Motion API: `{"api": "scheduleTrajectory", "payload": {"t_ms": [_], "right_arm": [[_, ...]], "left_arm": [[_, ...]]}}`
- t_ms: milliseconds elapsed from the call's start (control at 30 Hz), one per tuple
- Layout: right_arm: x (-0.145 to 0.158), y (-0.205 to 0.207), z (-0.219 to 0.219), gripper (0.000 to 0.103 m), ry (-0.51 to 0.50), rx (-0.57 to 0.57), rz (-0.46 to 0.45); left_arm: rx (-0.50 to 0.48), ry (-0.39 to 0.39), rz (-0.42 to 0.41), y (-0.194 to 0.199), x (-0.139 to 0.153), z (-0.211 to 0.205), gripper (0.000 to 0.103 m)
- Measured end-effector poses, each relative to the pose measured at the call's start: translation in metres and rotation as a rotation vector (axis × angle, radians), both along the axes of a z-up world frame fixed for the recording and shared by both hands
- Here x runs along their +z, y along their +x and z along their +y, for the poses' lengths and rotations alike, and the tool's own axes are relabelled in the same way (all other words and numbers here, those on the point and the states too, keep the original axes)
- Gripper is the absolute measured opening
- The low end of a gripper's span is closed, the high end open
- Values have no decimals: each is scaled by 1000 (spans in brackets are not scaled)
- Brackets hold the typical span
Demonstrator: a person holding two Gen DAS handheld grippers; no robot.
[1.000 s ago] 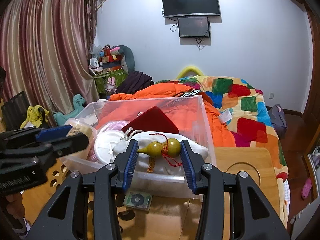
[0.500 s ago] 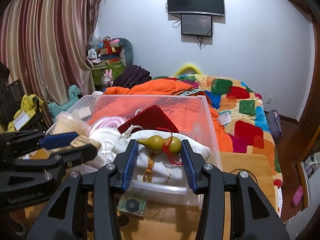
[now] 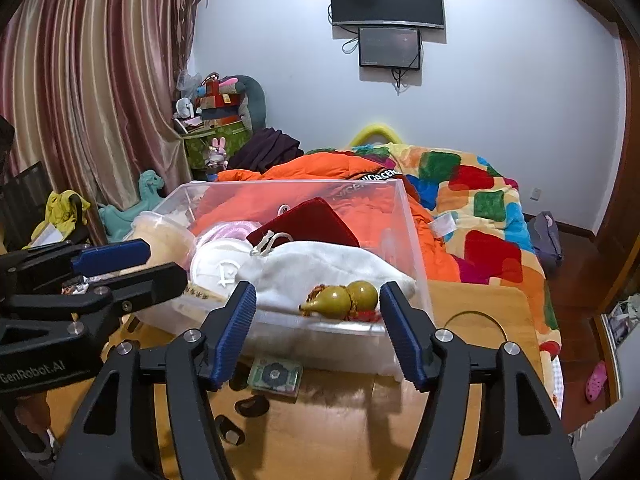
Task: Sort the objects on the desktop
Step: 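Lift the eraser and gourd into the clear box and release them, then move the right tool down to the green square packet and grasp it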
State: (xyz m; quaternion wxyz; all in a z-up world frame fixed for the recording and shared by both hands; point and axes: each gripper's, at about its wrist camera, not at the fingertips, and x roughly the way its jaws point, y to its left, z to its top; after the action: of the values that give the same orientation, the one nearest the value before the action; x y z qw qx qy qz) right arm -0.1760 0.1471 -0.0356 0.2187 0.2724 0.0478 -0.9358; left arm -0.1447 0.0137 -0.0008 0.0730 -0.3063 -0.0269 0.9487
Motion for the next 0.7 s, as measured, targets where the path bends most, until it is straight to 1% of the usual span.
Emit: {"api": "scheduleTrajectory", "payload": {"t_ms": [33, 167, 233, 300, 467, 600, 700], "right_arm": [[1, 3, 1, 61, -2, -2, 1], [1, 13, 5, 61, -8, -5, 1], [1, 17, 6, 61, -9, -7, -2], [-2, 21, 8, 62, -10, -8, -14], [-14, 23, 4, 63, -2, -11, -56], [-30, 20, -1, 63, 3, -4, -121], [-42, 16, -8, 63, 29, 4, -155]], "left_arm": [[3, 0, 8, 3, 2, -1, 60], [12, -1, 46, 17, 8, -6, 64], [21, 3, 61, 23, 10, -9, 71], [36, 9, 75, 29, 10, -15, 73], [56, 27, 76, 38, 4, -30, 74], [78, 36, 66, 42, -9, -43, 76], [70, 51, 51, 42, -19, -50, 76]]}}
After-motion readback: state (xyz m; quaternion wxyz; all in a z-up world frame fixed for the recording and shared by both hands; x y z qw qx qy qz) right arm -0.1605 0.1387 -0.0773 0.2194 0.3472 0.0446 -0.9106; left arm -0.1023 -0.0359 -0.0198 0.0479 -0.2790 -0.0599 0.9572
